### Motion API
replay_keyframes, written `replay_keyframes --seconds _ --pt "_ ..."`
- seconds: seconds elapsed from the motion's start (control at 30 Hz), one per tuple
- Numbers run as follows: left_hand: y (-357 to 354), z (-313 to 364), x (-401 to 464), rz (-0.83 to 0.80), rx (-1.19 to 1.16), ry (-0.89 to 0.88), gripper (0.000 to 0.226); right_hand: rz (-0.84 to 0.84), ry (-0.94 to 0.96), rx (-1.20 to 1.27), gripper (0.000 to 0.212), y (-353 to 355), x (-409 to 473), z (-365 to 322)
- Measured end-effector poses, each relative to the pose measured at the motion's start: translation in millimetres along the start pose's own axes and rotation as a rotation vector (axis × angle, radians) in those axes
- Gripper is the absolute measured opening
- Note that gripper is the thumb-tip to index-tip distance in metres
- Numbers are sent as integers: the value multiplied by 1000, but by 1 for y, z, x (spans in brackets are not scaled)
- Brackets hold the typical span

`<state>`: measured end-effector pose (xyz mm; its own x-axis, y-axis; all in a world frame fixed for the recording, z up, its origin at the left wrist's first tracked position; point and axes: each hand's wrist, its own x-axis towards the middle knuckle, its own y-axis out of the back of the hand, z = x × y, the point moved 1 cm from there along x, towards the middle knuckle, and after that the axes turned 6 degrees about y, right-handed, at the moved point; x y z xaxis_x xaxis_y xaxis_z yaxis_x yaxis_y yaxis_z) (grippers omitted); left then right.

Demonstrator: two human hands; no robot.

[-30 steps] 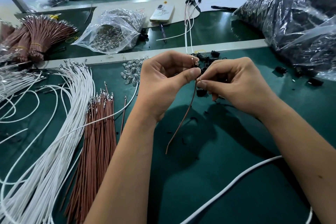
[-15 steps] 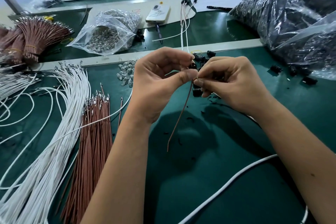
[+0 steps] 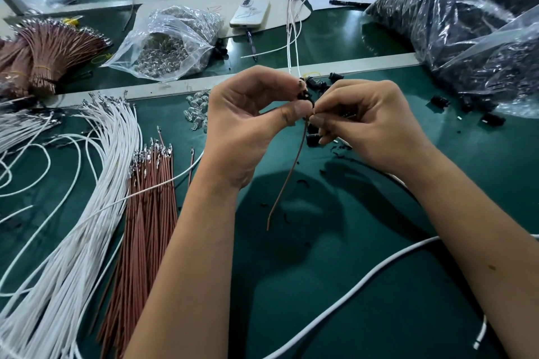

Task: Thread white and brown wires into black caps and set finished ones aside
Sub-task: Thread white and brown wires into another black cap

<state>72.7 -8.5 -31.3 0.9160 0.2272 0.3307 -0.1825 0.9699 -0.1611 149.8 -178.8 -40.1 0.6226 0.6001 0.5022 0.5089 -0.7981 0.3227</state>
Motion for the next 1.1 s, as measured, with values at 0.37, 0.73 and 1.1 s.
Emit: replay_keyframes --seconds 0.37,0.73,1.1 --pt "-2 -3 -1 -37 7 29 31 17 -9 -66 10 2 -1 -1" --pt "-7 -9 0 -5 -23 62 30 -1 3 -87 14 3 -1 -4" --pt "-5 -8 0 -28 -47 53 26 12 13 -73 15 3 -1 -4"
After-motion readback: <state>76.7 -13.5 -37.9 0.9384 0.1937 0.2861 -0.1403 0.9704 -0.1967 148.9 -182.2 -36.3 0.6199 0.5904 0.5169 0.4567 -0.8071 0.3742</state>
